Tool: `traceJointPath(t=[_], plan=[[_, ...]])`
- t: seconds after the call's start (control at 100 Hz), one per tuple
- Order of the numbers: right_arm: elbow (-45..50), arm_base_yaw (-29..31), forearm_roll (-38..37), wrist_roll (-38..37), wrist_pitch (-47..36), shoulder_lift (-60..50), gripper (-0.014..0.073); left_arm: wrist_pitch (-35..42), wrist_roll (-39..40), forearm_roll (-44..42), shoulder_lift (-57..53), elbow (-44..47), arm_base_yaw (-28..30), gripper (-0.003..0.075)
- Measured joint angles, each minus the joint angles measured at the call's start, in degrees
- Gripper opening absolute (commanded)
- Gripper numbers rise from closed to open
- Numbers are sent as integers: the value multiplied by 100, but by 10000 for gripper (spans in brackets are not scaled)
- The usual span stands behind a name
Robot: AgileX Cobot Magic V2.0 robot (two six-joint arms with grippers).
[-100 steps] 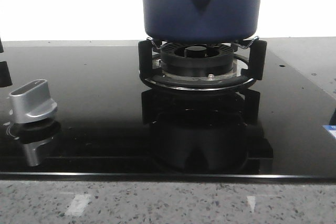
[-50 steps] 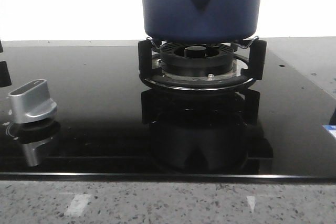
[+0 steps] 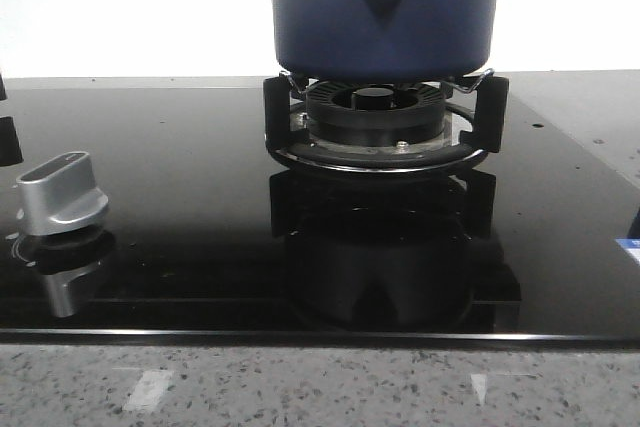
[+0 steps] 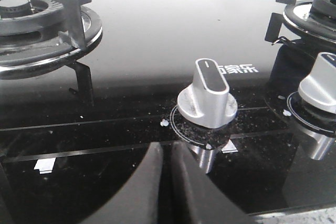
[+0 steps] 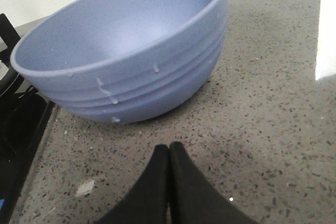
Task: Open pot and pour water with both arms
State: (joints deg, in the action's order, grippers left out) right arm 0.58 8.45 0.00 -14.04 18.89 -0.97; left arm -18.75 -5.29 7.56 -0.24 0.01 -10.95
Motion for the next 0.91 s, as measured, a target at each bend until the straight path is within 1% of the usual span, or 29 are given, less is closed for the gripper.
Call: traceJointPath(t=[0.17,0.29,0.91], plan=[[0,0,-540,-11,5,0,-74,0,0,0,0,0,0,-20],[0,0,-720,-11,5,0,-74,0,0,0,0,0,0,-20],[0,0,-765,-11,5,0,-74,0,0,0,0,0,0,-20]])
